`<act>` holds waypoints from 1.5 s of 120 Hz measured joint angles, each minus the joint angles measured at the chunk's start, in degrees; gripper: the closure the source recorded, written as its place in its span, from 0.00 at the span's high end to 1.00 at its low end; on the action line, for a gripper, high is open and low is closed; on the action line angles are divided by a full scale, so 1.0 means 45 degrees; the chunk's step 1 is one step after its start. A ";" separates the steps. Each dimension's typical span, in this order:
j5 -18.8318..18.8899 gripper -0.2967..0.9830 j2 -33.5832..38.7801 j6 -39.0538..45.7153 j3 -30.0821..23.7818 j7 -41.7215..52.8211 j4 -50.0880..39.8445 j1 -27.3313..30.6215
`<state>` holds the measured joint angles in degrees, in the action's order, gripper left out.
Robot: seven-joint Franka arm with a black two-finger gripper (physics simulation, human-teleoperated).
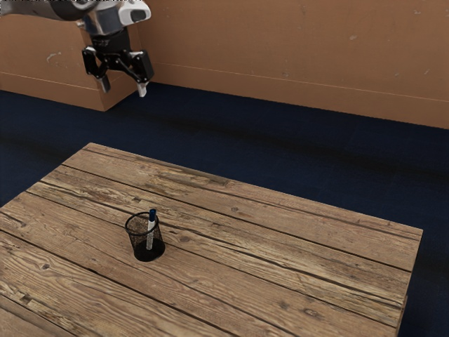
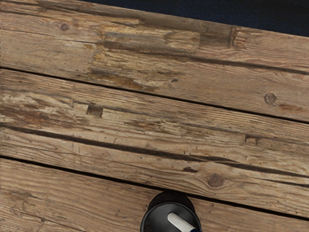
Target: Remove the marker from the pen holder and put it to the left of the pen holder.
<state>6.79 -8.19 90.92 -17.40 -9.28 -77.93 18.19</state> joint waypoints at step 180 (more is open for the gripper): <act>-0.0451 0.44 -0.0915 0.5302 -0.0147 -0.1808 -0.7686 -0.0085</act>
<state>4.76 -12.31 114.78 -18.06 -17.42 -112.51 17.81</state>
